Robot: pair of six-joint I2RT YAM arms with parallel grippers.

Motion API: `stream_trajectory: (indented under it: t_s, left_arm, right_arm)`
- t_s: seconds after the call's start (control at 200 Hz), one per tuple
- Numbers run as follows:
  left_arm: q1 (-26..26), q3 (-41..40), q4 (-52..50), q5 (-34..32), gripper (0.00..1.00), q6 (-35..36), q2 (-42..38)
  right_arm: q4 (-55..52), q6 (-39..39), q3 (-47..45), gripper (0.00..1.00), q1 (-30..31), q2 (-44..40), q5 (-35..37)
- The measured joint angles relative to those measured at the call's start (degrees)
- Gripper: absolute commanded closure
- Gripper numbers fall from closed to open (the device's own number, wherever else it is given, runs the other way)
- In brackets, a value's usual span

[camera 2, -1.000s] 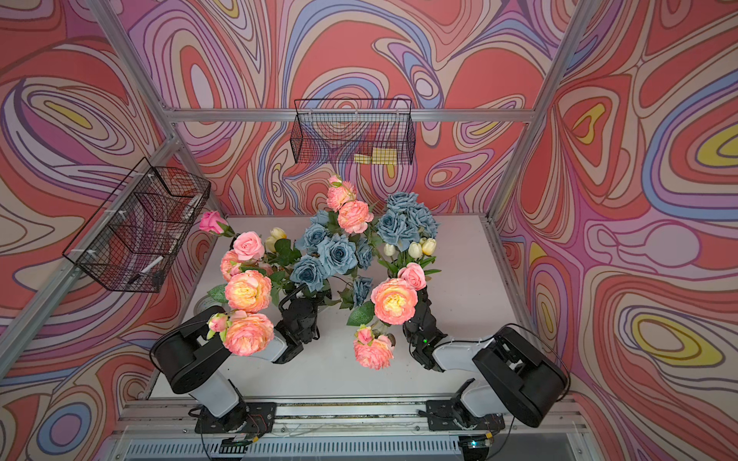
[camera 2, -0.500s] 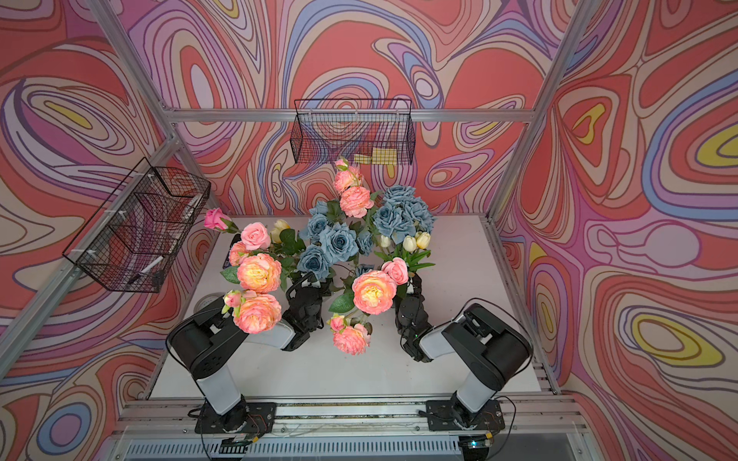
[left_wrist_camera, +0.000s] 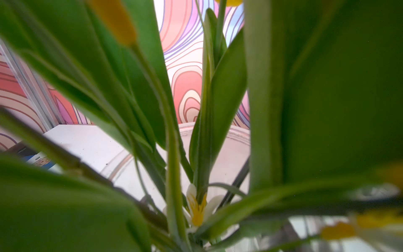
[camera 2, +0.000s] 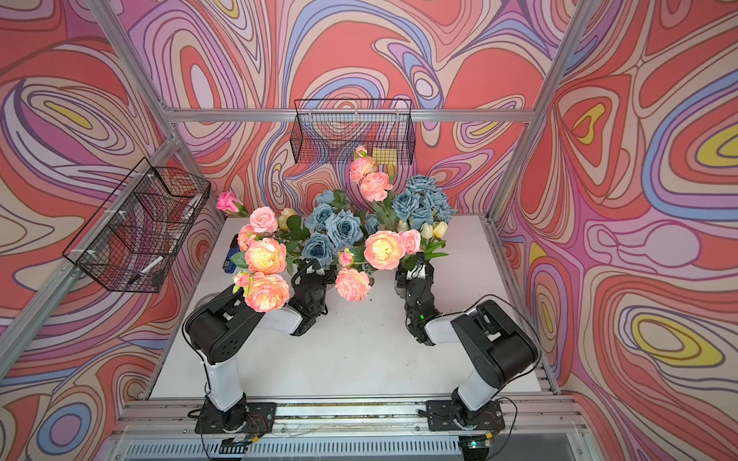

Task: Pick out pink flowers from the vase
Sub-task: Move the vase to the center of the board.

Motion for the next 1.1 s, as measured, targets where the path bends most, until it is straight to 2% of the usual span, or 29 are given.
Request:
stream_trajectory:
  t_s: [0.275,0.736,1.102]
  left_arm:
    - [2.2,7.0,-0.1,2.8,0.27,0.2,5.2]
    - [2.4,17.9,-5.8,10.4,0.26,-3.3,10.6]
    - [2.4,24.3,-13.3,12.8,0.27,-3.5,12.3]
  right_arm:
    - [-5.8,1.9,3.6,0.51,-5.5,0.0,-2.3]
    - [-6.6,3.1,11.1,0.51,-13.9,6.4,-6.9]
    - [-8.1,2.7,19.9,0.5,-16.1,13.2,-8.6]
